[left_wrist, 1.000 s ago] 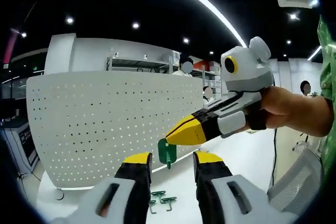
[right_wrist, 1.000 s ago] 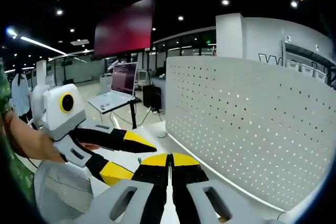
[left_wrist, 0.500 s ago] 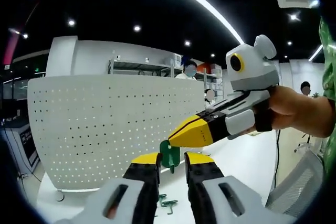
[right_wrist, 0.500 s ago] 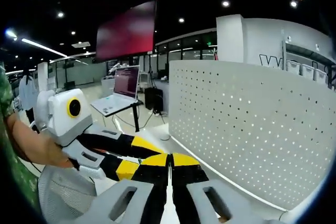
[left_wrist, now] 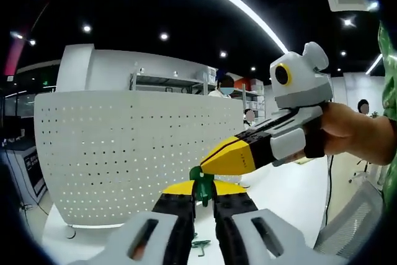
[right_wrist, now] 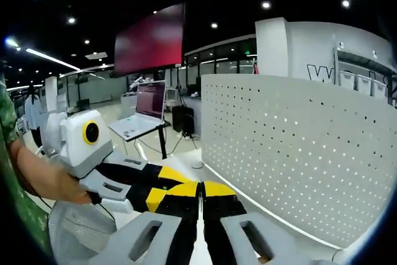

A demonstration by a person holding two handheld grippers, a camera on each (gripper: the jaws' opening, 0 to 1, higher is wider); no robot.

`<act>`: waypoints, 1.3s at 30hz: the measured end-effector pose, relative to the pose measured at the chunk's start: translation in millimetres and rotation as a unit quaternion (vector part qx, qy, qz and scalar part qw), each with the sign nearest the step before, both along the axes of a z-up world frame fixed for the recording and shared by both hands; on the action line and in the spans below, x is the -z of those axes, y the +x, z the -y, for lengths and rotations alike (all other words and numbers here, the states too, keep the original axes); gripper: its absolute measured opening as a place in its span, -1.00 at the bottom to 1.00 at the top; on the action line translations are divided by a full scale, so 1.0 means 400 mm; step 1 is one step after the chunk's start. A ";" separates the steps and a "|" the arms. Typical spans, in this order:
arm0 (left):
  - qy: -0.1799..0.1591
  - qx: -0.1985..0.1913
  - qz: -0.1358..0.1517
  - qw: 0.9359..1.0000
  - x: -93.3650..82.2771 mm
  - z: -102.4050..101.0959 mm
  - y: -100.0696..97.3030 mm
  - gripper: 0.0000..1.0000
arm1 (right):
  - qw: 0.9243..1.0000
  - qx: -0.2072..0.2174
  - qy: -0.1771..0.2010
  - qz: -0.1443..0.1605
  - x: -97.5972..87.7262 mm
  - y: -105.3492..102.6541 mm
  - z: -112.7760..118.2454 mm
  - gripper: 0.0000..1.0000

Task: Insert the hook assembly into the mounting plate slot until the hook locks in place.

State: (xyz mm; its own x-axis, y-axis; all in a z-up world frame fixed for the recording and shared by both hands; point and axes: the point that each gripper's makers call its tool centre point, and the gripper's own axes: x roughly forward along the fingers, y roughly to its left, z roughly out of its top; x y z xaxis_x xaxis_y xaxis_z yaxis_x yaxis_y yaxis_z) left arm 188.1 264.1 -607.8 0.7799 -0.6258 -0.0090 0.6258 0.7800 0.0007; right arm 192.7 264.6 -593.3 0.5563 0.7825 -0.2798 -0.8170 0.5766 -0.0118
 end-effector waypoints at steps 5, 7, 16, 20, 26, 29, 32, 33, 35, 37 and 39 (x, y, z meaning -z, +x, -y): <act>-0.005 -0.003 0.002 1.000 -0.004 -0.003 0.003 -0.89 | 1.000 -0.001 0.003 0.000 -0.005 0.000 -0.002 -1.00; -0.005 -0.003 0.003 1.000 -0.005 -0.004 0.003 -0.91 | 1.000 0.000 0.004 0.000 -0.007 0.000 -0.002 -1.00; -0.003 -0.004 0.007 1.000 -0.008 -0.003 0.002 -0.92 | 1.000 0.003 0.011 -0.007 -0.008 0.000 0.000 -1.00; 0.000 -0.006 0.007 1.000 -0.005 -0.003 0.002 -0.92 | 1.000 0.004 0.012 -0.012 -0.005 0.000 0.000 -1.00; 0.000 -0.010 0.007 1.000 -0.005 -0.007 0.003 -0.92 | 1.000 0.006 0.017 -0.018 -0.004 0.003 -0.001 -1.00; 0.001 -0.008 0.006 1.000 -0.003 -0.006 0.003 -0.93 | 1.000 0.005 0.014 -0.019 -0.002 0.002 -0.001 -1.00; 0.000 -0.007 0.005 1.000 -0.002 -0.005 0.002 -0.93 | 1.000 0.003 0.013 -0.016 -0.001 0.002 -0.002 -1.00; 0.000 -0.007 0.004 1.000 -0.002 -0.005 0.002 -0.93 | 1.000 0.004 0.015 -0.018 -0.001 0.002 -0.002 -1.00; 0.001 -0.006 0.004 1.000 -0.001 -0.005 0.002 -0.93 | 1.000 0.003 0.018 -0.016 -0.004 0.002 -0.001 -0.99; 0.002 -0.007 0.002 1.000 0.001 -0.005 0.002 -0.93 | 1.000 0.005 0.023 -0.015 -0.010 0.003 0.001 -0.97; 0.002 -0.008 0.001 1.000 0.001 -0.006 0.002 -0.93 | 1.000 0.006 0.025 -0.013 -0.015 0.003 0.002 -0.95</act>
State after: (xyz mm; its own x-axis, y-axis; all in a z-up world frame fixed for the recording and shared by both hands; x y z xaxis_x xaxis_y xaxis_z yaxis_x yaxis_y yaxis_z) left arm 188.7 266.6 -608.2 0.7896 -0.6136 -0.0091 0.6137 0.7896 0.0051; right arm 193.7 263.8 -587.2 0.5585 0.7895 -0.2547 -0.8098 0.5854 0.0387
